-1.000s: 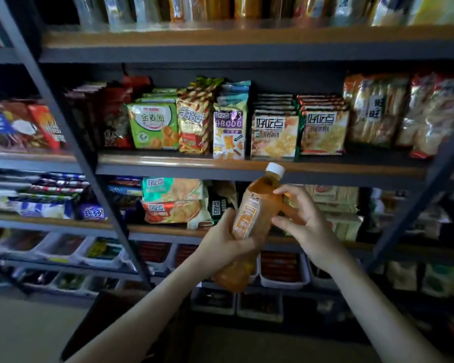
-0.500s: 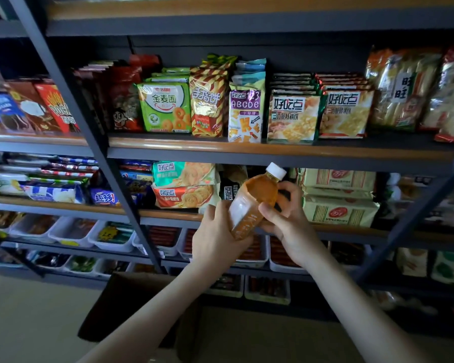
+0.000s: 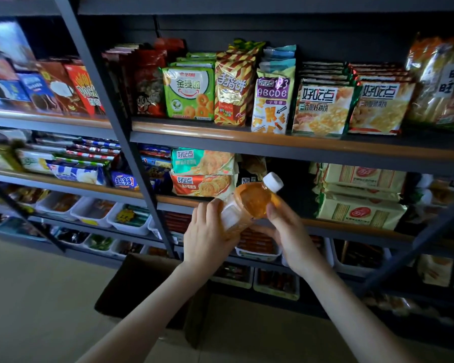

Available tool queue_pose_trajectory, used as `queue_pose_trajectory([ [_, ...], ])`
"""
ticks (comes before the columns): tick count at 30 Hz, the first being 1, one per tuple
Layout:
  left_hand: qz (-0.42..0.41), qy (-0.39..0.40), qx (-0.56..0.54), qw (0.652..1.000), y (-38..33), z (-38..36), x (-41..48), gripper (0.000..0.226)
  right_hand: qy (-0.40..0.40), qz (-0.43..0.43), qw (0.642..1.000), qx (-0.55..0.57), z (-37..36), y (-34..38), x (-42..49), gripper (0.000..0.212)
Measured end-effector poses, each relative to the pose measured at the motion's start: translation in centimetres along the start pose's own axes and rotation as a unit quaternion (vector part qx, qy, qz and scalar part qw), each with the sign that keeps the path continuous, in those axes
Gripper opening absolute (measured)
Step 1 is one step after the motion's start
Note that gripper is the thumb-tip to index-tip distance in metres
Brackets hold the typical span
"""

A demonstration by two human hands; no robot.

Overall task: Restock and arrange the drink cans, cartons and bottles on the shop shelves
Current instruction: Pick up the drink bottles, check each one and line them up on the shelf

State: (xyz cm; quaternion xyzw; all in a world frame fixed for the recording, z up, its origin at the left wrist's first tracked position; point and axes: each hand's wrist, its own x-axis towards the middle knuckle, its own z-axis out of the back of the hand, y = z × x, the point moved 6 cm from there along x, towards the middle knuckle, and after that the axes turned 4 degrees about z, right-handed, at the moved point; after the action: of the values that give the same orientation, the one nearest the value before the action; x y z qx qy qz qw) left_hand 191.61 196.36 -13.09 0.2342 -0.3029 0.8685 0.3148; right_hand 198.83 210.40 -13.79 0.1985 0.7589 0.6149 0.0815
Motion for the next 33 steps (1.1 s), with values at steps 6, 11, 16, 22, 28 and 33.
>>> queue_pose_trajectory([
  [6, 0.197, 0.173, -0.166, 0.951, 3.5, -1.4, -2.0, 0.057, 0.025, -0.078, 0.996, 0.027, -0.9, -3.7, 1.2, 0.033],
  [11, 0.361, 0.187, -0.266, 0.874, 7.2, -2.3, -6.2, 0.069, 0.140, -0.191, 0.971, -0.011, -5.0, -9.5, 0.3, 0.039],
  [16, 0.389, 0.215, -0.277, 0.852, 12.4, -2.4, -9.9, 0.044, 0.215, -0.281, 0.930, -0.104, -10.4, -16.8, -0.8, 0.056],
  [22, 0.450, 0.299, -0.318, 0.779, 22.6, -2.8, -14.8, 0.060, 0.237, -0.366, 0.892, -0.121, -16.3, -25.4, 0.7, 0.041],
  [28, 0.494, 0.320, -0.153, 0.794, 37.3, -4.6, -18.4, 0.056, 0.257, -0.408, 0.836, -0.263, -22.1, -37.3, 6.0, 0.043],
  [33, 0.522, 0.332, -0.032, 0.785, 47.1, -8.8, -20.6, 0.059, 0.292, -0.406, 0.783, -0.370, -25.4, -47.9, 10.5, 0.055],
])
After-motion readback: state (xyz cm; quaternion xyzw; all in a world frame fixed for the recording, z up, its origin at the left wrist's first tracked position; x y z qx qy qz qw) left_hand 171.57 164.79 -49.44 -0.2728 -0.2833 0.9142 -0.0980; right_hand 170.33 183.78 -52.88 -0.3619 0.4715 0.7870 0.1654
